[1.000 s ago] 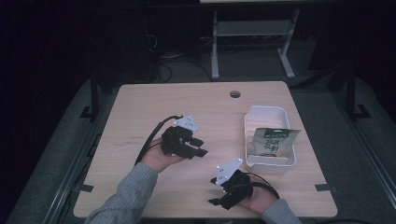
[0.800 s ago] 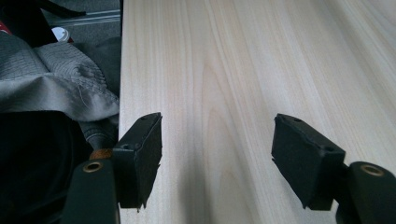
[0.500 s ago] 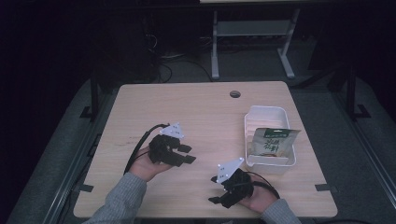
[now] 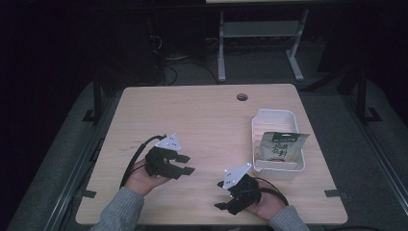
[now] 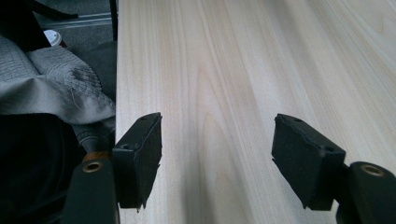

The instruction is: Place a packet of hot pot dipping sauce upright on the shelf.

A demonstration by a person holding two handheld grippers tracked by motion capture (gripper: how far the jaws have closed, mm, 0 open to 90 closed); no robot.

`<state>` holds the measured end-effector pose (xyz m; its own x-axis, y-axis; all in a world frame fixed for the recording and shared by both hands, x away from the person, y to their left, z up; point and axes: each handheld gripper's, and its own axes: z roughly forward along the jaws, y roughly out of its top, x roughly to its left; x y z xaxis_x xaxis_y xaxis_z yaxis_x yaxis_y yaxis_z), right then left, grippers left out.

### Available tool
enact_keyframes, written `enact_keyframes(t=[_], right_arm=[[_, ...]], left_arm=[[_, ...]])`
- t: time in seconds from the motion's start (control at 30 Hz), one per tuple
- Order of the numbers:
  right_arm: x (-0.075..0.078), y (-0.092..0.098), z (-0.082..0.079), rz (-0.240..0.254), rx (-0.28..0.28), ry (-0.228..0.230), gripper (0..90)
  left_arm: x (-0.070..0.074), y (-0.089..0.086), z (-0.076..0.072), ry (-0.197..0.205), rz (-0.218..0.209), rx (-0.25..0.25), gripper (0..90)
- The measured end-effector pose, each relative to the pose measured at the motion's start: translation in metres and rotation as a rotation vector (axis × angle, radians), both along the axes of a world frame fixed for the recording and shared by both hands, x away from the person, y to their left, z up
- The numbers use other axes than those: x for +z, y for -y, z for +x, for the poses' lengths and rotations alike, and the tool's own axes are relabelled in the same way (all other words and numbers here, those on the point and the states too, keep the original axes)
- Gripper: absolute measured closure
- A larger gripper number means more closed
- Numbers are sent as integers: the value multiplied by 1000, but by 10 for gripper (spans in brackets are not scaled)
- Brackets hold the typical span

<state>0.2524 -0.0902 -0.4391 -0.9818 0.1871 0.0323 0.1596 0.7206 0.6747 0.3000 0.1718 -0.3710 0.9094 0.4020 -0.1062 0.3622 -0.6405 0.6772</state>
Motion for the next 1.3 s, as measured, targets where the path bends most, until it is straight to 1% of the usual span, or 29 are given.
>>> enact_keyframes(t=[0.13,0.2,0.3,0.4,0.57,0.73,0.87,0.93,1.07,1.2,1.23,1.3], right_arm=[[0,0,1,-1,-2,-2,323],[0,1,2,1,-7,-5,322],[0,2,2,3,-15,-6,322],[0,2,2,3,-18,-5,323],[0,3,2,3,-24,-4,323],[0,3,3,0,-26,-5,323],[-1,3,3,-1,-27,-6,323],[-1,3,3,-1,-28,-6,323],[-1,3,3,-3,-31,-7,323],[-2,2,3,-6,-29,-6,324],[-2,2,3,-7,-27,-6,324],[-3,1,3,-11,-28,-8,324]], left_arm=[[-3,-7,-3,0,4,12,515],[-5,-10,-4,-2,-4,17,513],[-8,-13,-5,-6,-3,24,508],[-12,-15,-7,-8,0,31,500],[-20,-19,-11,-21,-11,38,486],[-27,-23,-14,-31,-12,53,480],[-30,-26,-17,-28,-8,55,473],[-32,-28,-19,-27,-14,61,471],[-38,-31,-24,-25,-12,69,466],[-46,-35,-28,-37,-16,84,453],[-48,-36,-28,-46,-22,89,446],[-52,-37,-30,-53,-17,92,429]])
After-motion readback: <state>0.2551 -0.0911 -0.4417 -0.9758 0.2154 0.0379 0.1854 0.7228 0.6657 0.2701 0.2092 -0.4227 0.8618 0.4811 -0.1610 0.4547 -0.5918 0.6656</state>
